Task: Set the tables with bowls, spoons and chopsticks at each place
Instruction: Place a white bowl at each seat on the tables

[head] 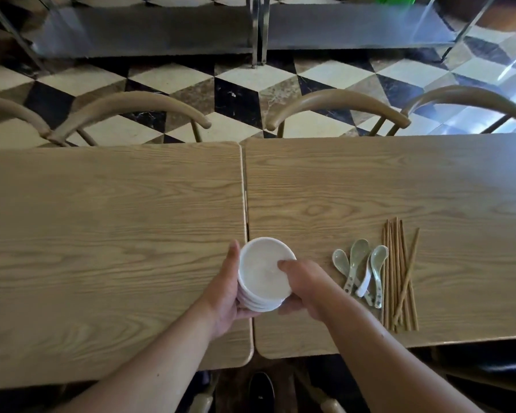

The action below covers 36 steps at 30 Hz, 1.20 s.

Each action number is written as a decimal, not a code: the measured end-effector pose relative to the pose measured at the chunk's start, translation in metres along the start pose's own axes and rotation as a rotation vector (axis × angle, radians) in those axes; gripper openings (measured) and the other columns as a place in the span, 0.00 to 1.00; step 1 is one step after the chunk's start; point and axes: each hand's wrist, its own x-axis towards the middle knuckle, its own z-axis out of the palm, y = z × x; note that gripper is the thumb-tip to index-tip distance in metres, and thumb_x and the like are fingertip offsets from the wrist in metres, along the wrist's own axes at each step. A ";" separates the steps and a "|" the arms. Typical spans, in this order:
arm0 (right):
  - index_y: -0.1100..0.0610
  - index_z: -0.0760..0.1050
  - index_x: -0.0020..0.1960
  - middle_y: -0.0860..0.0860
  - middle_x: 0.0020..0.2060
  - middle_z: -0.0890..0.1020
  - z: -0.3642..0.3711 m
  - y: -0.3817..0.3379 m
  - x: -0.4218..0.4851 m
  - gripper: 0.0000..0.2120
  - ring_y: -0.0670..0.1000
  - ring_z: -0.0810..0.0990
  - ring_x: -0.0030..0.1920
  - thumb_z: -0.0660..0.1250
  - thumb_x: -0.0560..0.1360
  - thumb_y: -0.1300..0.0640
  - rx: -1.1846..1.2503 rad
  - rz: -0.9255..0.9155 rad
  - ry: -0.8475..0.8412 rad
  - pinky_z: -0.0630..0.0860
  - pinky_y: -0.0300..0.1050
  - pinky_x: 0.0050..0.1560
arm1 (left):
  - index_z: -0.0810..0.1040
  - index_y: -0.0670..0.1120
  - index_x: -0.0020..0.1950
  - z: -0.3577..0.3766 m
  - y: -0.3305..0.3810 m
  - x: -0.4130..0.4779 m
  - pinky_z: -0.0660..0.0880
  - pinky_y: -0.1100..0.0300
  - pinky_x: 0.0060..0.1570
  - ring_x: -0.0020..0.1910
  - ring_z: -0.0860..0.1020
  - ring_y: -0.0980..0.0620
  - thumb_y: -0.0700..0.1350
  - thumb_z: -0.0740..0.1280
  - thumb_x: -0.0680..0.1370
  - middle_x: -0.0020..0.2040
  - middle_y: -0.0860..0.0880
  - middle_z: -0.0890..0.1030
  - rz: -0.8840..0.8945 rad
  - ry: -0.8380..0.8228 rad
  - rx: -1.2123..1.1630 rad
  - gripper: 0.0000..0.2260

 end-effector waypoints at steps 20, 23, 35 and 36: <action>0.60 0.71 0.67 0.64 0.59 0.81 0.393 -0.092 -0.169 0.13 0.63 0.83 0.39 0.63 0.85 0.55 -0.045 -0.080 -0.128 0.83 0.70 0.56 | 0.83 0.54 0.66 -0.415 0.039 -0.175 0.84 0.39 0.56 0.59 0.87 0.43 0.71 0.56 0.82 0.58 0.46 0.89 0.141 0.014 -0.073 0.28; 0.60 0.69 0.69 0.66 0.60 0.79 0.428 -0.091 -0.174 0.16 0.62 0.82 0.37 0.62 0.84 0.55 -0.033 -0.065 -0.138 0.83 0.71 0.54 | 0.83 0.53 0.64 -0.449 0.036 -0.182 0.82 0.35 0.61 0.59 0.87 0.41 0.66 0.58 0.82 0.58 0.45 0.89 0.143 0.009 -0.080 0.23; 0.60 0.69 0.72 0.63 0.65 0.78 0.444 -0.092 -0.174 0.18 0.68 0.85 0.48 0.61 0.84 0.56 0.015 -0.037 -0.153 0.84 0.64 0.44 | 0.77 0.53 0.73 -0.492 0.022 -0.164 0.83 0.35 0.56 0.64 0.83 0.32 0.48 0.65 0.75 0.70 0.39 0.82 0.133 -0.207 -0.118 0.25; 0.60 0.69 0.73 0.63 0.65 0.78 0.441 -0.092 -0.174 0.19 0.68 0.85 0.51 0.61 0.84 0.56 0.010 -0.037 -0.151 0.85 0.64 0.44 | 0.76 0.54 0.74 -0.487 0.024 -0.161 0.84 0.36 0.54 0.64 0.84 0.33 0.47 0.64 0.78 0.70 0.39 0.82 0.128 -0.197 -0.095 0.23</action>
